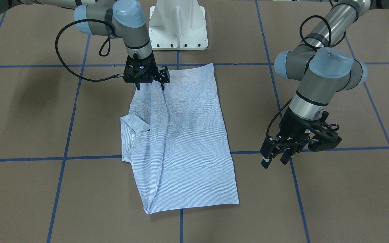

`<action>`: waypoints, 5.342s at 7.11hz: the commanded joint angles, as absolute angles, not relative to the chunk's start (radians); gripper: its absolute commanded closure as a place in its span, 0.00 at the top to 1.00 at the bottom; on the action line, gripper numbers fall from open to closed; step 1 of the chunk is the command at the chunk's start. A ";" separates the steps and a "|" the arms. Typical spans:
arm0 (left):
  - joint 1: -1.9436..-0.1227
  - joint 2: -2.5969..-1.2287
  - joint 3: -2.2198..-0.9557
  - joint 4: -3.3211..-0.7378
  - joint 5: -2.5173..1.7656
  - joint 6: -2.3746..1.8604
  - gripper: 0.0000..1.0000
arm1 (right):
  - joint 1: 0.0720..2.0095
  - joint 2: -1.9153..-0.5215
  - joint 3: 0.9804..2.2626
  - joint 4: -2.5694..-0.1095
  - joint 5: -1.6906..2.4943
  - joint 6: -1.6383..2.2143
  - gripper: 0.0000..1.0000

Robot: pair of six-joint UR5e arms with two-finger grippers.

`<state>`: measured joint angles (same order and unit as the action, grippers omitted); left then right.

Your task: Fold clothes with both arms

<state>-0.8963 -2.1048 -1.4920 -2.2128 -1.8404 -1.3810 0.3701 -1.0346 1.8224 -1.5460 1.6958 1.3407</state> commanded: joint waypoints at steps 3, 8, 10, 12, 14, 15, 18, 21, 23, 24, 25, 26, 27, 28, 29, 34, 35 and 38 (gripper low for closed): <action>-0.896 -2.089 -1.502 -2.207 -1.842 -1.385 0.79 | 0.319 -0.989 1.732 -1.658 1.608 1.190 1.00; -0.894 -2.091 -1.502 -2.209 -1.841 -1.388 0.79 | 0.390 -1.205 1.925 -1.749 1.606 0.919 1.00; -0.896 -2.091 -1.502 -2.209 -1.841 -1.388 0.79 | 0.393 -1.219 1.956 -1.750 1.611 0.934 1.00; -0.896 -2.094 -1.514 -2.207 -1.841 -1.393 0.79 | 0.380 -1.151 1.951 -1.740 1.620 1.219 1.00; -0.896 -2.091 -1.514 -2.207 -1.841 -1.393 0.79 | 0.324 -1.149 1.951 -1.606 1.617 1.615 1.00; -0.896 -2.091 -1.514 -2.207 -1.841 -1.393 0.79 | 0.321 -1.152 1.954 -1.570 1.623 1.735 1.00; -0.896 -2.091 -1.514 -2.206 -1.839 -1.393 0.79 | 0.252 -1.210 1.947 -1.403 1.602 2.201 0.95; -0.896 -2.089 -1.540 -2.177 -1.839 -1.396 0.79 | 0.238 -1.204 1.849 -1.312 1.562 2.376 0.87; -0.896 -2.089 -1.543 -2.177 -1.839 -1.396 0.79 | 0.236 -1.207 1.850 -1.315 1.560 2.376 0.85; -0.896 -2.089 -1.542 -2.177 -1.839 -1.396 0.79 | 0.236 -1.204 1.850 -1.321 1.560 2.376 0.80; -0.896 -2.089 -1.542 -2.177 -1.839 -1.396 0.79 | 0.241 -1.204 1.855 -1.327 1.562 2.375 0.79; -0.896 -2.089 -1.542 -2.177 -1.839 -1.396 0.79 | 0.251 -1.203 1.864 -1.330 1.568 2.373 0.79; -0.894 -2.089 -1.542 -2.177 -1.839 -1.397 0.79 | 0.258 -1.210 1.887 -1.347 1.574 2.372 0.79; -0.891 -2.089 -1.542 -2.177 -1.839 -1.416 0.79 | 0.253 -1.210 1.899 -1.408 1.574 2.372 0.79; -0.891 -2.089 -1.542 -2.177 -1.839 -1.417 0.79 | 0.241 -1.213 1.898 -1.411 1.565 2.373 0.79; -0.891 -2.089 -1.542 -2.177 -1.839 -1.417 0.79 | 0.204 -1.209 1.891 -1.424 1.563 2.375 0.53; -0.891 -2.089 -1.542 -2.177 -1.839 -1.417 0.79 | 0.206 -1.207 1.893 -1.424 1.563 2.379 0.21; -0.891 -2.089 -1.542 -2.177 -1.839 -1.417 0.79 | 0.212 -1.207 1.905 -1.424 1.568 2.378 0.00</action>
